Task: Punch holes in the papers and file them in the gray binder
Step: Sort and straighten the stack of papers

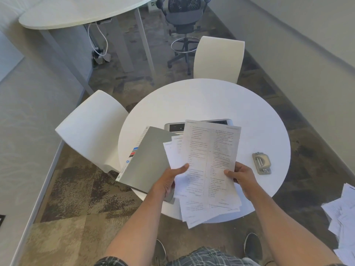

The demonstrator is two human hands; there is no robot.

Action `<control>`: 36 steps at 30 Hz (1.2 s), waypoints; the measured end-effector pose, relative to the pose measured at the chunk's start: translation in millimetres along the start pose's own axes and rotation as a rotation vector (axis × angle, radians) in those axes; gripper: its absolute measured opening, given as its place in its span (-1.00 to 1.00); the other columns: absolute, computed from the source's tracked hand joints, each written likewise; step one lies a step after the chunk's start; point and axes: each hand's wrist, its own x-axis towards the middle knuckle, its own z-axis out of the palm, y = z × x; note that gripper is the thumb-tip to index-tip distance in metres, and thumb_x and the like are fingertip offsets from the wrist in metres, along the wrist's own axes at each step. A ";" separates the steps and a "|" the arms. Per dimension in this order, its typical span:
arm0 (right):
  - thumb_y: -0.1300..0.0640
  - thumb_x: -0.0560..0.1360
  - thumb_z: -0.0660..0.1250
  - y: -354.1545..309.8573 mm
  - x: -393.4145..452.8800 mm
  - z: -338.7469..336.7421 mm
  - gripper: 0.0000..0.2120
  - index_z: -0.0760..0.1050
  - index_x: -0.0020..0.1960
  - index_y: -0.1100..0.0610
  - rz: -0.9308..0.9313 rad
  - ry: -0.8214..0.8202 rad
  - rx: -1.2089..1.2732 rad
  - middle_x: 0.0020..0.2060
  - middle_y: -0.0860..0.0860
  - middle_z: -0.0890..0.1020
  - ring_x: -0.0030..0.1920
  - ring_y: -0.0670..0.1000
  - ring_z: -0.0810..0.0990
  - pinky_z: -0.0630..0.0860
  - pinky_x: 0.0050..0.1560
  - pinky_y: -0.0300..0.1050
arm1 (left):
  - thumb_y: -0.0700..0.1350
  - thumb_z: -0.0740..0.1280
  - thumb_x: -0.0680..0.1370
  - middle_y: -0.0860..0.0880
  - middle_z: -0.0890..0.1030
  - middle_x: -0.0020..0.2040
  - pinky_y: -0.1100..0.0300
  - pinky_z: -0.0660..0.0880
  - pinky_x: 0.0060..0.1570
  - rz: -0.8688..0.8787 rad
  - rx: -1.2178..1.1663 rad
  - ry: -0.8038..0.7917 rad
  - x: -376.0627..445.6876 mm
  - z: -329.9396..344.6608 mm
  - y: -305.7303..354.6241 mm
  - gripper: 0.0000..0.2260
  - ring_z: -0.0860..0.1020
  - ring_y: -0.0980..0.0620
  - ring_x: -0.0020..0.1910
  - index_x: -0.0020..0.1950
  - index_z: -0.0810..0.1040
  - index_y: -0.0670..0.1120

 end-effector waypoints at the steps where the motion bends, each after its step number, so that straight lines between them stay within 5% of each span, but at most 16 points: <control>1: 0.33 0.46 0.52 -1.3 -0.2 0.1 -0.74 0.73 0.09 0.09 -0.007 -0.017 0.018 0.08 0.11 0.76 0.06 0.20 0.75 0.70 -0.09 -0.07 | 0.01 0.59 0.41 -0.08 0.66 0.31 -0.07 0.48 0.36 0.027 0.059 0.013 0.8 3.5 3.6 -0.42 0.62 -0.06 0.30 0.39 0.57 -0.08; 5: 0.21 0.24 0.66 -12.7 0.6 6.4 -0.52 0.68 0.14 0.20 0.001 -0.078 0.073 0.08 0.19 0.75 0.07 0.26 0.74 0.70 -0.04 0.10 | -0.29 0.57 0.43 -0.14 0.68 0.25 0.03 0.56 0.29 0.089 0.118 0.072 6.1 13.3 8.4 -0.56 0.63 -0.10 0.28 0.29 0.61 -0.16; 9: 0.10 0.15 0.72 -27.9 2.3 19.4 -0.41 0.69 0.15 0.13 -0.029 -0.121 -0.024 0.05 0.11 0.77 0.03 0.16 0.76 0.71 -0.11 0.02 | -0.32 0.59 0.39 -0.16 0.70 0.19 -0.10 0.57 0.28 0.110 0.174 0.095 7.6 24.5 12.5 -0.54 0.67 -0.13 0.20 0.28 0.62 -0.21; 13: 0.04 0.16 0.71 -40.9 4.0 23.9 -0.47 0.72 0.11 0.05 -0.137 -0.102 0.009 0.06 0.09 0.76 0.04 0.12 0.76 0.69 -0.12 -0.08 | -0.29 0.63 0.35 -0.07 0.72 0.16 0.13 0.60 0.17 0.194 0.252 0.109 9.0 30.3 21.7 -0.53 0.68 0.01 0.16 0.23 0.66 -0.11; 18: 0.18 0.14 0.71 -54.6 9.2 22.0 -0.54 0.74 0.02 0.13 -0.259 -0.008 0.134 0.05 0.14 0.76 0.04 0.13 0.76 0.68 -0.09 -0.08 | -0.41 0.57 0.37 -0.21 0.71 0.14 -0.03 0.61 0.17 0.241 0.238 0.162 10.1 30.1 29.7 -0.58 0.67 -0.08 0.08 0.21 0.65 -0.30; 23: 0.21 0.14 0.70 -66.4 7.7 23.4 -0.56 0.74 0.00 0.03 -0.371 -0.025 0.118 0.00 0.05 0.77 0.00 0.03 0.75 0.67 -0.11 -0.13 | -0.39 0.59 0.36 0.00 0.77 -0.06 0.21 0.65 -0.06 0.270 0.217 0.167 11.9 28.6 29.4 -0.68 0.72 0.09 -0.08 0.04 0.71 -0.12; 26: 0.14 0.08 0.71 -58.6 6.6 18.7 -0.52 0.75 -0.02 0.02 -0.326 -0.051 0.083 -0.01 0.05 0.77 0.01 0.02 0.75 0.67 -0.08 -0.13 | -0.36 0.62 0.33 0.04 0.77 -0.07 0.25 0.65 -0.11 0.233 0.259 0.184 10.8 23.4 18.6 -0.68 0.72 0.13 -0.08 -0.03 0.72 -0.05; 31: 0.07 0.04 0.71 -28.4 2.3 6.7 -0.55 0.77 -0.07 0.01 -0.141 -0.110 -0.106 -0.02 0.03 0.78 0.07 0.07 0.74 0.64 -0.07 -0.22 | -0.29 0.62 0.33 -0.07 0.75 0.04 -0.05 0.62 0.19 0.128 0.347 0.189 4.2 9.5 -9.7 -0.70 0.69 -0.09 0.11 0.00 0.74 -0.05; 36: 0.14 0.17 0.67 -18.3 0.4 4.4 -0.53 0.69 0.05 -0.03 -0.064 -0.126 -0.153 -0.01 -0.10 0.77 0.10 -0.02 0.69 0.60 -0.05 -0.24 | -0.38 0.55 0.42 -0.02 0.73 -0.02 0.11 0.62 0.07 0.108 0.363 0.216 5.0 8.1 -14.6 -0.72 0.65 -0.08 0.07 -0.04 0.70 -0.03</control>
